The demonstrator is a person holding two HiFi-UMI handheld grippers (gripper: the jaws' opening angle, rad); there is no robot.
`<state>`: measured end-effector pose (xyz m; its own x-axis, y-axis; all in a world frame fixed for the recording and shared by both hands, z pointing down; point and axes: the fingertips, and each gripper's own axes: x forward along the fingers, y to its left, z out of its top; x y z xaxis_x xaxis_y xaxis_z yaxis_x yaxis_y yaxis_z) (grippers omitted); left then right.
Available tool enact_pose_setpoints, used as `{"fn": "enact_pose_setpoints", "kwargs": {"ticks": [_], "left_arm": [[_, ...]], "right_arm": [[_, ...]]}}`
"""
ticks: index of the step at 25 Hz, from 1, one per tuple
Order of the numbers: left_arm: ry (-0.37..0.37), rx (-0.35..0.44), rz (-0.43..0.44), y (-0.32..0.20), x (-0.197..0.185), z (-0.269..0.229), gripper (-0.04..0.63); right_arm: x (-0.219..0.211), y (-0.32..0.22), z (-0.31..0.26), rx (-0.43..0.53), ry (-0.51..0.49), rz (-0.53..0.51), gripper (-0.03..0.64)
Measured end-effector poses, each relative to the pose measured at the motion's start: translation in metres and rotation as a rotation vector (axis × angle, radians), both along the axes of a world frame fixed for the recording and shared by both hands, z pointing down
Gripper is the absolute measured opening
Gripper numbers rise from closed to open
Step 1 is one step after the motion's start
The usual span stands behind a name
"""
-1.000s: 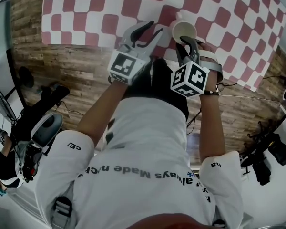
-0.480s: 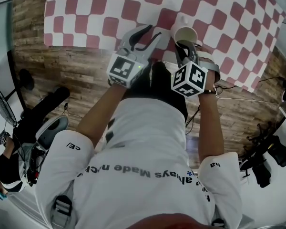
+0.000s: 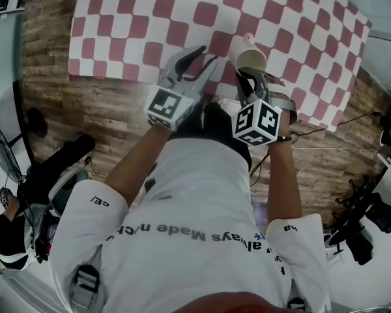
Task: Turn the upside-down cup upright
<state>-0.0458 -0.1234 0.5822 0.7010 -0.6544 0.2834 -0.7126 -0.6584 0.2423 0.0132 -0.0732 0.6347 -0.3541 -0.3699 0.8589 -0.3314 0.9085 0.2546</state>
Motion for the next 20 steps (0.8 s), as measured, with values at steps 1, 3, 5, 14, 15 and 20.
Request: {"fn": "enact_pose_setpoints", "kwargs": {"ticks": [1, 3, 5, 14, 15, 20], "left_arm": [[0.004, 0.007, 0.001, 0.000, 0.000, -0.008, 0.140], [0.011, 0.030, 0.003, -0.004, 0.001, -0.025, 0.140], [0.017, 0.058, 0.007, -0.007, 0.004, -0.043, 0.140], [0.055, 0.128, 0.002, -0.006, 0.015, -0.127, 0.140], [0.056, 0.138, 0.005, -0.005, 0.016, -0.136, 0.140], [0.060, 0.191, 0.009, -0.004, 0.020, -0.175, 0.140]], "right_arm": [[0.001, 0.000, -0.009, 0.010, -0.003, 0.004, 0.029], [0.002, -0.004, -0.028, 0.039, -0.010, 0.015, 0.029], [0.005, -0.006, -0.048, 0.072, -0.015, 0.026, 0.029], [0.018, 0.003, -0.138, 0.176, -0.046, 0.043, 0.029], [0.019, 0.005, -0.147, 0.186, -0.049, 0.044, 0.029], [0.023, 0.008, -0.190, 0.232, -0.083, 0.060, 0.029]]}}
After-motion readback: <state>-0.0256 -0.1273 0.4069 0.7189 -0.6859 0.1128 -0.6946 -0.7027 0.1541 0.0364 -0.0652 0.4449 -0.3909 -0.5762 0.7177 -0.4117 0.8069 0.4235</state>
